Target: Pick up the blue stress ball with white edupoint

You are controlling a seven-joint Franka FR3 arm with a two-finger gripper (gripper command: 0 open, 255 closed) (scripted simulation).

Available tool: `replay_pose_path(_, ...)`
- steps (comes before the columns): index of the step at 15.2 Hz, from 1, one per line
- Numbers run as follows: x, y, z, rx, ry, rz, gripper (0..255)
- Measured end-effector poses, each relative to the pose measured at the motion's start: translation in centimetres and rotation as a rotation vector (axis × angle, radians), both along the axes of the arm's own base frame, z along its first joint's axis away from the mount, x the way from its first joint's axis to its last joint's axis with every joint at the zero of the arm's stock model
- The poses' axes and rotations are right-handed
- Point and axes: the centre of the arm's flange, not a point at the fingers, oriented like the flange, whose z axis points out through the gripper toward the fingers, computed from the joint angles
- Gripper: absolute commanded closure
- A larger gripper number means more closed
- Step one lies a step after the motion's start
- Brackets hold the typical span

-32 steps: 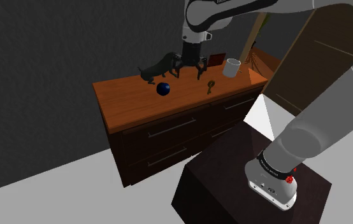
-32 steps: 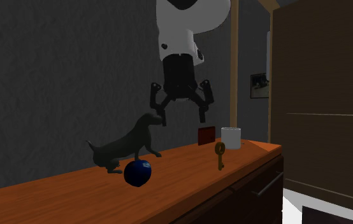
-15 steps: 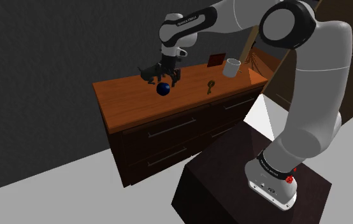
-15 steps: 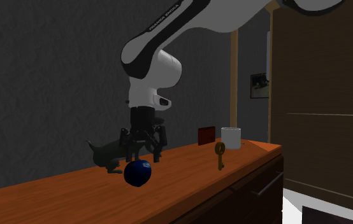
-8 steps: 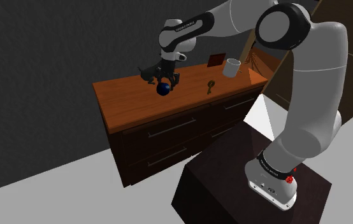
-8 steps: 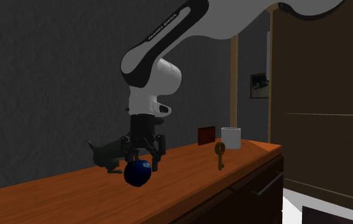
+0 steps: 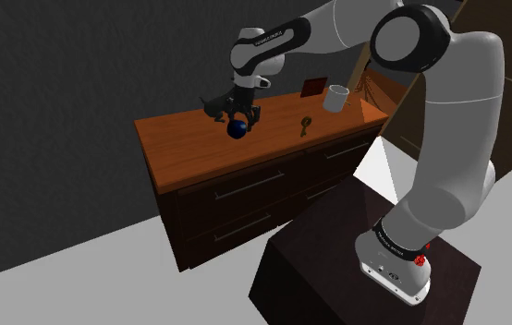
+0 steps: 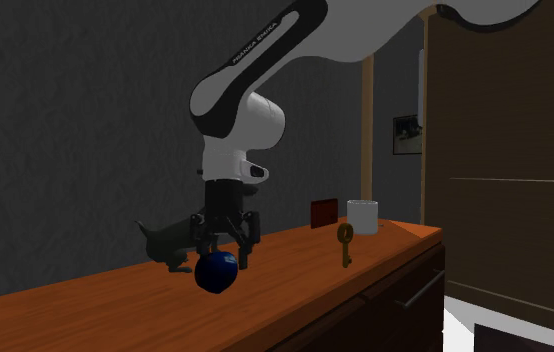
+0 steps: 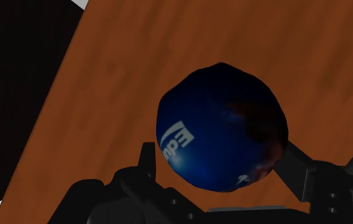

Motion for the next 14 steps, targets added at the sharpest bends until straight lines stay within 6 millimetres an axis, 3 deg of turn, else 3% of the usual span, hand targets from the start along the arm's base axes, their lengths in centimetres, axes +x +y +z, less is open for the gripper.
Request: replay_pose_path(14, -0.2, -0.1, 6.6, 0.001, 0.002, 0.001, 255)
